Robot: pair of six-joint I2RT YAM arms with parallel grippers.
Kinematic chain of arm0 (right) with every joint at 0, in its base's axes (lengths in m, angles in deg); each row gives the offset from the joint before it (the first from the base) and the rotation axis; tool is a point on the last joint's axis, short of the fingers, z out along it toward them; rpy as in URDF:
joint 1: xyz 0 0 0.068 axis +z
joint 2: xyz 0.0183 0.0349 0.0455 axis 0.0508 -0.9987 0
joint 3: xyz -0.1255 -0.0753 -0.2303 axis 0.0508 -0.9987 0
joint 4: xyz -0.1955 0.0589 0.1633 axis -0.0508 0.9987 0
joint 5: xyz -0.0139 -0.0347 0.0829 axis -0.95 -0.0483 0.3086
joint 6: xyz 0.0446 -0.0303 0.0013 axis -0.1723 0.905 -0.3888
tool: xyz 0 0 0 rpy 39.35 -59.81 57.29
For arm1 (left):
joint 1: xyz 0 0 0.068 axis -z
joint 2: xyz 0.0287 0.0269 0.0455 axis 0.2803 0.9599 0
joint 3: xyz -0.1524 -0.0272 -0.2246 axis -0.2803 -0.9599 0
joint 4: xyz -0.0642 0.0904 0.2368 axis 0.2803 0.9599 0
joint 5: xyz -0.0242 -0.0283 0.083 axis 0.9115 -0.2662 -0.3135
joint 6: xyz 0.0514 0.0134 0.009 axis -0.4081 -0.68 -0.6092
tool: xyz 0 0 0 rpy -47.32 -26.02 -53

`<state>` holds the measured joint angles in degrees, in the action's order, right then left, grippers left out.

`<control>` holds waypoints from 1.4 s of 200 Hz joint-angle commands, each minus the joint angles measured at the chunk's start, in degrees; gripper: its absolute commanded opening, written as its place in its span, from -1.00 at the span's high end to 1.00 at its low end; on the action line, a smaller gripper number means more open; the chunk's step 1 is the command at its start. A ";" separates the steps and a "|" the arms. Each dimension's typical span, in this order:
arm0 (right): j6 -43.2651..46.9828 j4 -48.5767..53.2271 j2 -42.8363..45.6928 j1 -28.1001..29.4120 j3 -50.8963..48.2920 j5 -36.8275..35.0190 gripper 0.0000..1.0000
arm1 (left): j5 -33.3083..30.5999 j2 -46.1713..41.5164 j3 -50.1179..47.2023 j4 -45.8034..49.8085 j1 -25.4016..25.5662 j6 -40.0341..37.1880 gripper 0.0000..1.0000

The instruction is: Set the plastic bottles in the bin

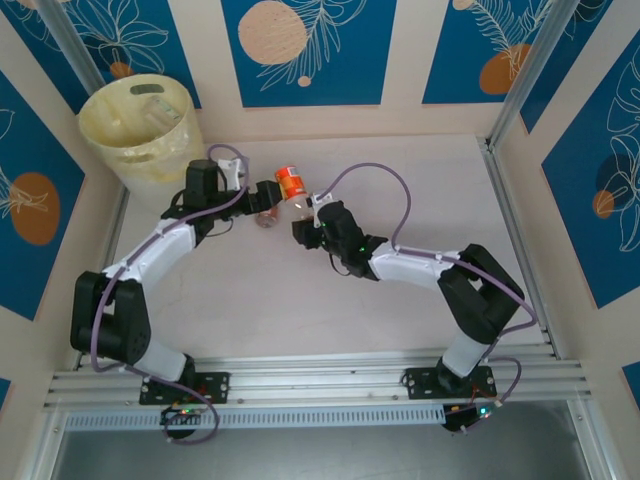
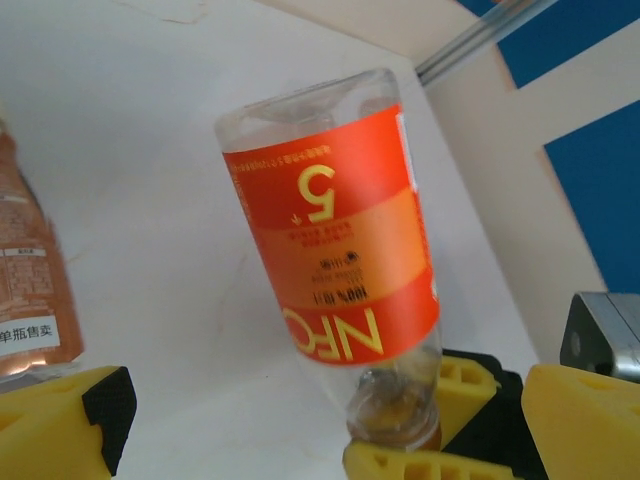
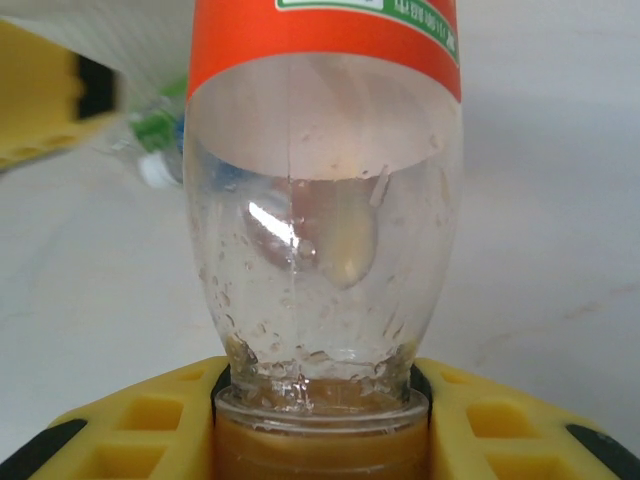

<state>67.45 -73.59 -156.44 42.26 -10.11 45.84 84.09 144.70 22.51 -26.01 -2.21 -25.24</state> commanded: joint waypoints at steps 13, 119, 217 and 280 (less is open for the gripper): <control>4.45 -10.41 2.21 0.84 -1.72 7.98 0.37 | 6.98 0.92 -1.33 -12.98 0.35 7.03 -1.00; 5.61 -15.69 2.91 2.39 -2.07 13.34 0.31 | 3.63 -1.16 -3.85 -16.51 0.36 7.25 -0.27; 7.31 -8.32 12.64 -0.36 -3.94 12.23 -0.99 | -10.96 -5.82 10.48 -3.66 -4.18 -6.94 -0.03; -0.02 -0.14 16.35 -2.97 -5.11 -2.92 -0.99 | -27.46 -3.97 24.76 -0.79 -9.97 -19.27 -0.05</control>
<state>71.71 -78.20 -141.48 40.79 -14.04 49.34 65.21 140.77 43.74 -28.00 -9.88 -37.72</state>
